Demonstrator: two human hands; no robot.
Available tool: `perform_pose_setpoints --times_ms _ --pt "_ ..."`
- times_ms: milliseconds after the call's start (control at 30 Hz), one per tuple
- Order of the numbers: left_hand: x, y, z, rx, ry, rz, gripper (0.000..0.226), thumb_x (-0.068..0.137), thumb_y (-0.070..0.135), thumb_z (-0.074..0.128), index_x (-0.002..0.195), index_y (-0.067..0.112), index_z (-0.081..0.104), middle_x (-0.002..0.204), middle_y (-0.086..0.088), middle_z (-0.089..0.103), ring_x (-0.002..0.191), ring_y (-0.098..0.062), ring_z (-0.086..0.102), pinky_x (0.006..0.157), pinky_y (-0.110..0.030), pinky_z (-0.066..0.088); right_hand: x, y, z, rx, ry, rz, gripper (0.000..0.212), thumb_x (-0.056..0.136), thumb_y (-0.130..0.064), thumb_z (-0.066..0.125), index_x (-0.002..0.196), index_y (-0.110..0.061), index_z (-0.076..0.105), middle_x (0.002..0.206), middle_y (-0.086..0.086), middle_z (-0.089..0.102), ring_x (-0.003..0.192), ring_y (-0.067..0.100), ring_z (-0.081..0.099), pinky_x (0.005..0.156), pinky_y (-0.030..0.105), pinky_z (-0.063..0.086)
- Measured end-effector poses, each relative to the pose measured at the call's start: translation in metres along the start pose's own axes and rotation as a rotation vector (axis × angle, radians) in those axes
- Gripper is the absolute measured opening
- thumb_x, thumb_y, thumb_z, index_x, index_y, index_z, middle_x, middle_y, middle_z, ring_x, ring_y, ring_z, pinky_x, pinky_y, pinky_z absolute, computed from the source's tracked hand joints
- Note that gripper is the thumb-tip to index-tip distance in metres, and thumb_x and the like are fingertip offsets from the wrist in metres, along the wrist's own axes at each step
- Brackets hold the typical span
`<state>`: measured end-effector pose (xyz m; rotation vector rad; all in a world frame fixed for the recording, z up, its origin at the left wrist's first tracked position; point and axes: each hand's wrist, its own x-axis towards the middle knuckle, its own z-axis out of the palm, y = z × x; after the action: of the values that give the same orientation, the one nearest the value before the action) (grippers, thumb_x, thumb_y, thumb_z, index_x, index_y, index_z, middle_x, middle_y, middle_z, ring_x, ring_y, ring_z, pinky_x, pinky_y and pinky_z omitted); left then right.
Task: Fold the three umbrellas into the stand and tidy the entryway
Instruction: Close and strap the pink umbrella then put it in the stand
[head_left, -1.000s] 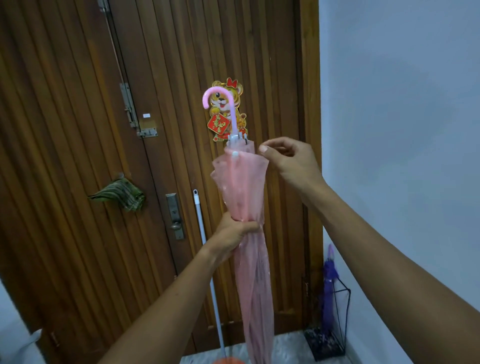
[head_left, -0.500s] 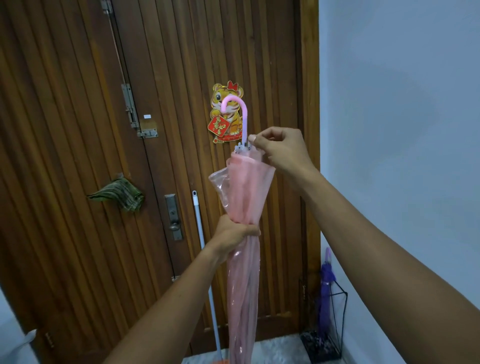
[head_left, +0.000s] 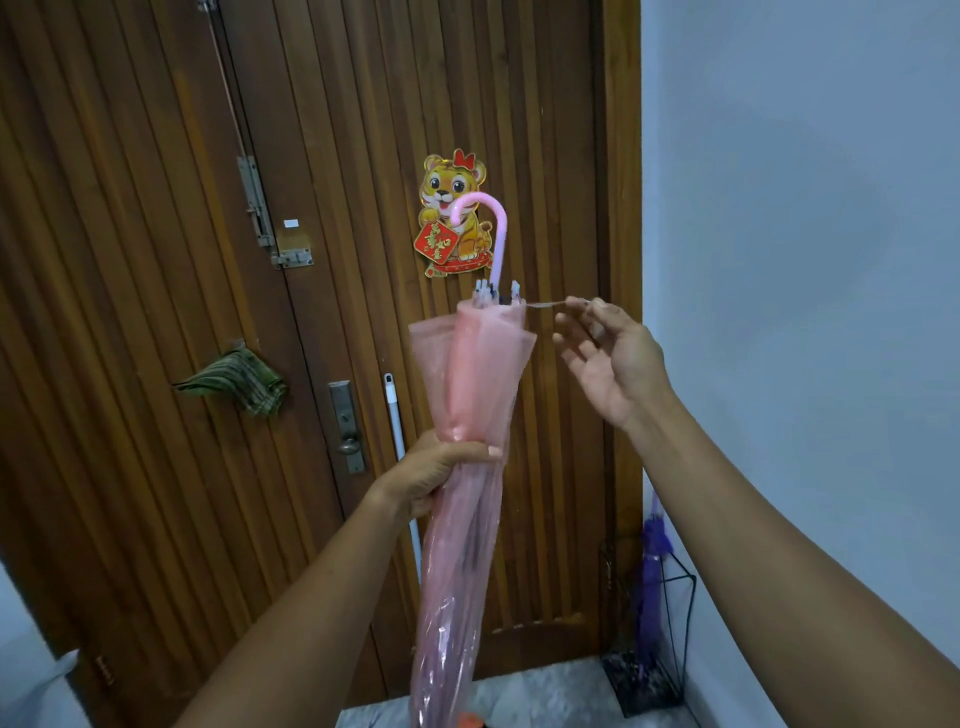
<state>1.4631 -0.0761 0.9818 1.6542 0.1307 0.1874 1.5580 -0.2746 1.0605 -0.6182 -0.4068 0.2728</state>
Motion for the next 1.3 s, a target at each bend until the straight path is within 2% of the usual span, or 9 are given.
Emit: perform_pose_setpoints --times_ms 167,300,500,700,933,1067,1133,1200,1300 --pt "0.004 -0.014 -0.003 0.184 -0.006 0.012 0.063 0.072 0.020 0.088 0.126 0.017 0.057 0.121 -0.010 0.062 0.113 -0.025 0.062 0.095 -0.042 0.057 0.006 -0.007 0.013 -0.009 -0.041 -0.015 0.011 0.105 -0.006 0.048 0.097 -0.006 0.055 0.105 0.020 0.074 0.102 0.031 0.074 0.089 0.042 0.061" --pt "0.006 -0.014 0.003 0.258 -0.026 0.102 0.065 0.074 0.024 0.088 0.130 0.020 0.055 0.121 -0.007 0.063 0.115 -0.020 0.062 0.087 -0.030 0.059 0.015 -0.012 0.025 -0.125 -0.026 -0.051 0.007 0.103 -0.004 0.052 0.099 -0.003 0.057 0.104 0.021 0.073 0.096 0.031 0.076 0.088 0.039 0.061" --pt "0.004 -0.014 0.006 0.155 -0.021 0.084 0.043 0.094 0.046 0.059 0.128 0.020 0.054 0.123 -0.006 0.065 0.118 -0.023 0.063 0.102 -0.043 0.052 0.027 -0.013 0.029 -0.081 0.072 -0.110 0.006 0.102 -0.005 0.054 0.103 -0.004 0.060 0.112 0.021 0.073 0.095 0.030 0.076 0.089 0.040 0.061" --pt "0.006 -0.011 0.002 -0.120 0.006 0.123 0.046 0.103 0.045 0.041 0.129 0.012 0.059 0.103 -0.012 0.072 0.093 -0.026 0.072 0.087 -0.042 0.059 0.039 -0.010 0.015 -0.003 0.186 -0.106 0.012 0.103 -0.011 0.054 0.112 -0.008 0.061 0.100 0.013 0.073 0.096 0.029 0.076 0.081 0.045 0.063" --pt "0.013 -0.019 0.006 -0.261 0.030 0.175 0.055 0.104 0.048 0.031 0.137 0.011 0.054 0.109 -0.014 0.072 0.100 -0.028 0.072 0.084 -0.041 0.060 0.043 -0.009 0.017 -0.130 0.122 -0.078 0.009 0.103 -0.016 0.055 0.101 -0.009 0.061 0.082 0.007 0.064 0.085 0.022 0.071 0.083 0.045 0.063" --pt "0.018 -0.018 0.014 -0.164 -0.015 0.159 0.060 0.096 0.062 0.038 0.134 0.019 0.055 0.116 -0.017 0.070 0.107 -0.033 0.070 0.088 -0.046 0.059 0.044 -0.005 0.022 -0.236 0.059 -0.065 0.007 0.099 -0.016 0.063 0.100 -0.009 0.063 0.079 0.005 0.063 0.081 0.017 0.065 0.081 0.040 0.063" --pt "0.020 -0.019 0.014 -0.034 -0.041 0.125 0.076 0.080 0.073 0.060 0.131 0.018 0.057 0.118 -0.017 0.069 0.107 -0.033 0.069 0.090 -0.047 0.059 0.044 -0.005 0.025 -0.224 0.036 -0.075 0.007 0.098 -0.012 0.064 0.102 -0.007 0.062 0.077 0.005 0.065 0.079 0.017 0.066 0.082 0.038 0.063" --pt "0.022 -0.023 0.013 0.009 -0.069 0.095 0.092 0.060 0.070 0.080 0.130 0.014 0.059 0.117 -0.015 0.070 0.108 -0.032 0.068 0.094 -0.049 0.056 0.046 -0.008 0.030 -0.245 0.020 -0.098 0.007 0.097 -0.009 0.065 0.102 -0.004 0.063 0.078 0.007 0.067 0.082 0.019 0.068 0.083 0.038 0.063" --pt "0.025 -0.028 0.009 -0.006 -0.096 0.066 0.081 0.066 0.061 0.081 0.129 0.014 0.059 0.116 -0.016 0.070 0.106 -0.034 0.069 0.097 -0.053 0.055 0.047 -0.018 0.041 -0.310 0.003 -0.135 0.006 0.097 -0.007 0.064 0.098 -0.002 0.066 0.083 0.012 0.070 0.087 0.024 0.072 0.082 0.037 0.063"
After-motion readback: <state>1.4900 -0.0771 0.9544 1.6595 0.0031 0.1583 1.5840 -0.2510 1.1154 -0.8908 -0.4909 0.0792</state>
